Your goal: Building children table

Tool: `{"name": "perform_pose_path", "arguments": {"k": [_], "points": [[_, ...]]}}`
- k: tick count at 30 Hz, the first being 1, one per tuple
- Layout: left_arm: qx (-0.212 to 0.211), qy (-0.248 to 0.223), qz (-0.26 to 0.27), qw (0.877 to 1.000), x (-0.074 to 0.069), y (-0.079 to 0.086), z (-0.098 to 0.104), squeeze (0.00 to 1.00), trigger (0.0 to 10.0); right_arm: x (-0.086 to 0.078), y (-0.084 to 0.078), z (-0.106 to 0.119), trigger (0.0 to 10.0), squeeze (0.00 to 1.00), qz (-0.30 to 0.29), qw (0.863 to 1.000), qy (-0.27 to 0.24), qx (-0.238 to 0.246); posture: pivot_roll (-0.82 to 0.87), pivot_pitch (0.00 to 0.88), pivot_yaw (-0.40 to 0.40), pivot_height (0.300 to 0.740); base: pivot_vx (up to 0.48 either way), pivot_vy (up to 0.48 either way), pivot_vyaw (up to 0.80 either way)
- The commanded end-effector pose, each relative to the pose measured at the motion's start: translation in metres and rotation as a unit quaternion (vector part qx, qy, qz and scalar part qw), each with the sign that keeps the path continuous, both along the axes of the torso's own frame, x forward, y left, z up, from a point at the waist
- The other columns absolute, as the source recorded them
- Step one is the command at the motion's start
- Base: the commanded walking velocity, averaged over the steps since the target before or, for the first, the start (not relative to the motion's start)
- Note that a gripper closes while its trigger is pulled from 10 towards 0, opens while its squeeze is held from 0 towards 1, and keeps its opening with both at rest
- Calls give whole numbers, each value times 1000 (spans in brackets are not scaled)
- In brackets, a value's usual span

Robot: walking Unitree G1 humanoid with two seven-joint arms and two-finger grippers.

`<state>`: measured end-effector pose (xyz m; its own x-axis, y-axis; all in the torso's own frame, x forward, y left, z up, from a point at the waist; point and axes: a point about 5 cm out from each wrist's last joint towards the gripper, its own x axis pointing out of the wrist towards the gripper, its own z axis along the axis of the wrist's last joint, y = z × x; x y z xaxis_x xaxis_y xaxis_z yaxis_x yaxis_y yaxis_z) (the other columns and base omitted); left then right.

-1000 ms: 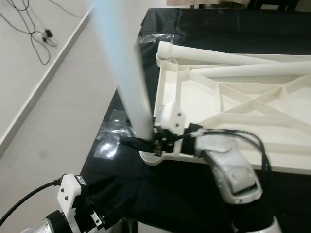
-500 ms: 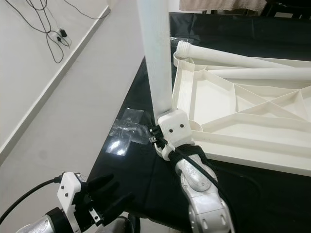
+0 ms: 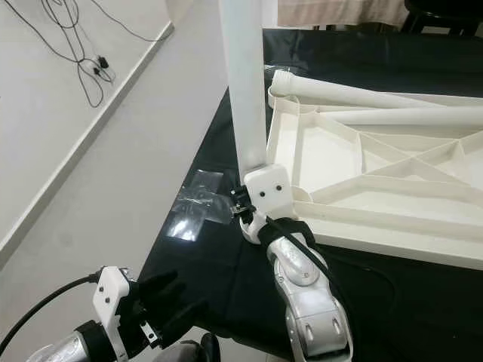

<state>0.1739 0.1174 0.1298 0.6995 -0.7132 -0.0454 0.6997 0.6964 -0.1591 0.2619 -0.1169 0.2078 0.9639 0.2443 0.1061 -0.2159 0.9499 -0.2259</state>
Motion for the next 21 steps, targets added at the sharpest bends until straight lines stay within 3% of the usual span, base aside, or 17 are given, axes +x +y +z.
{"name": "perform_pose_path", "arguments": {"k": [1, 7, 11, 15, 17, 19, 21], "points": [[7, 5, -2, 1000, -2, 2, -4, 0, 10000, 5, -32, -34, 10000, 0, -100, 991, 89, -8, 46, 226, 111, 740, 0, 0, 0], [0, -14, 30, 999, 11, 9, 5, 0, 10000, -11, -41, -36, 10000, 0, -169, 982, 80, 19, 46, 225, 114, 740, 0, 0, 0], [-9, -26, 32, 999, 16, 11, 13, 0, 10000, -20, -33, -44, 10000, 0, -156, 983, 98, 22, 43, 224, 121, 740, 0, 0, 0], [-17, -40, 35, 998, 22, 14, 22, 0, 10000, -19, -32, -45, 10000, 0, -153, 983, 100, 23, 45, 222, 124, 740, 0, 0, 0], [-28, -56, 36, 997, 30, 16, 33, 0, 10000, -16, -33, -44, 10000, 0, -153, 983, 95, 22, 47, 219, 128, 740, 0, 0, 0], [-70, -95, 19, 993, 47, 19, 69, 0, 10000, -10, -30, -41, 10000, 0, -139, 986, 85, 21, 50, 213, 126, 740, 0, 0, 0], [-70, -95, 19, 993, 47, 19, 69, 0, 10000, -10, -30, -41, 10000, 0, -139, 986, 85, 21, 50, 213, 126, 740, 0, 0, 0]]}}
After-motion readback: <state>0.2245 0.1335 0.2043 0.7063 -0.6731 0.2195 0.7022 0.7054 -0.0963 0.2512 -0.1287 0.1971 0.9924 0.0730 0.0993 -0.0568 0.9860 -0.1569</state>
